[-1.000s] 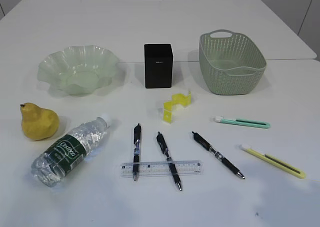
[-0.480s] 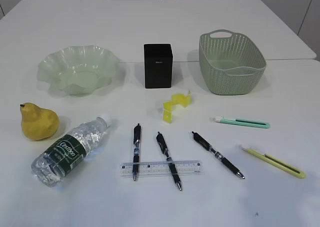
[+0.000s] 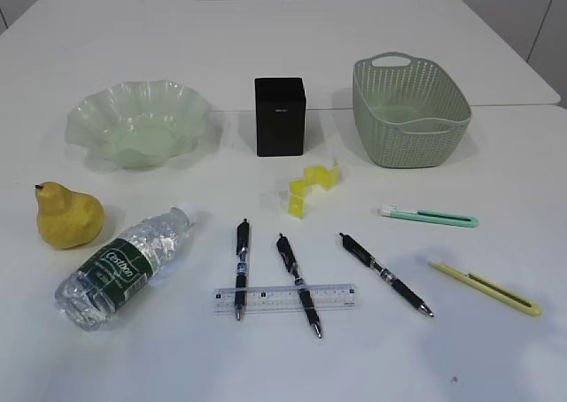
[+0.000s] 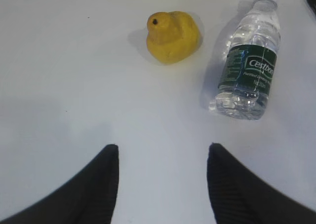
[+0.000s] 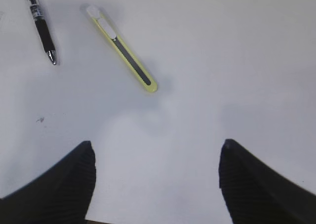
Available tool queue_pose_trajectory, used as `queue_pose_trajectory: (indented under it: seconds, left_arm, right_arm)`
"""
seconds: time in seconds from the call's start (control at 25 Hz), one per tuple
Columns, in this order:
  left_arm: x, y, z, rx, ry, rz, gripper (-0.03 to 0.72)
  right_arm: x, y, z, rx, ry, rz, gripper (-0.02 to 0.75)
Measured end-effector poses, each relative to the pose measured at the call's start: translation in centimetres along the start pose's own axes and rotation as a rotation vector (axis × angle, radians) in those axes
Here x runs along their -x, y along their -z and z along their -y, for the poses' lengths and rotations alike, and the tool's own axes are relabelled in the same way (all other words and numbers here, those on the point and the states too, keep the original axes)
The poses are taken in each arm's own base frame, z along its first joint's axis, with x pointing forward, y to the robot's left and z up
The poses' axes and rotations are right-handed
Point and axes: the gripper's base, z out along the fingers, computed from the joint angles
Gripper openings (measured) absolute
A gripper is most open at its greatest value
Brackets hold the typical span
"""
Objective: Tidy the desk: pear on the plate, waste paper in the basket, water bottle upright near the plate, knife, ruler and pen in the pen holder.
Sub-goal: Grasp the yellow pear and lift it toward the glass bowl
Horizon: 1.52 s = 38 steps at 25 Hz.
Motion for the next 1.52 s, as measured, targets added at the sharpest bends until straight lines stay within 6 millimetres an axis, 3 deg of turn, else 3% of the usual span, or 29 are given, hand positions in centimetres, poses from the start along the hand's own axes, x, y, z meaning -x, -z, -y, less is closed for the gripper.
queue_pose_trajectory:
  seconds: [0.6,1.04,1.52]
  left_arm:
    - [7.2,-1.6,-0.8,-0.006,0.002,-0.132,0.461]
    - [10.3,-5.5,-0.6,-0.038,0.013,-0.234,0.463]
    - [12.8,-11.3,-0.4,-0.051,0.008,-0.335,0.468]
  right_arm:
    - [4.3,0.9,0.8,0.001,-0.092,-0.038,0.575]
    - [4.6,1.1,0.9,0.001,-0.107,-0.051,0.575]
    - [4.6,1.1,0.9,0.001,-0.108,-0.051,0.575]
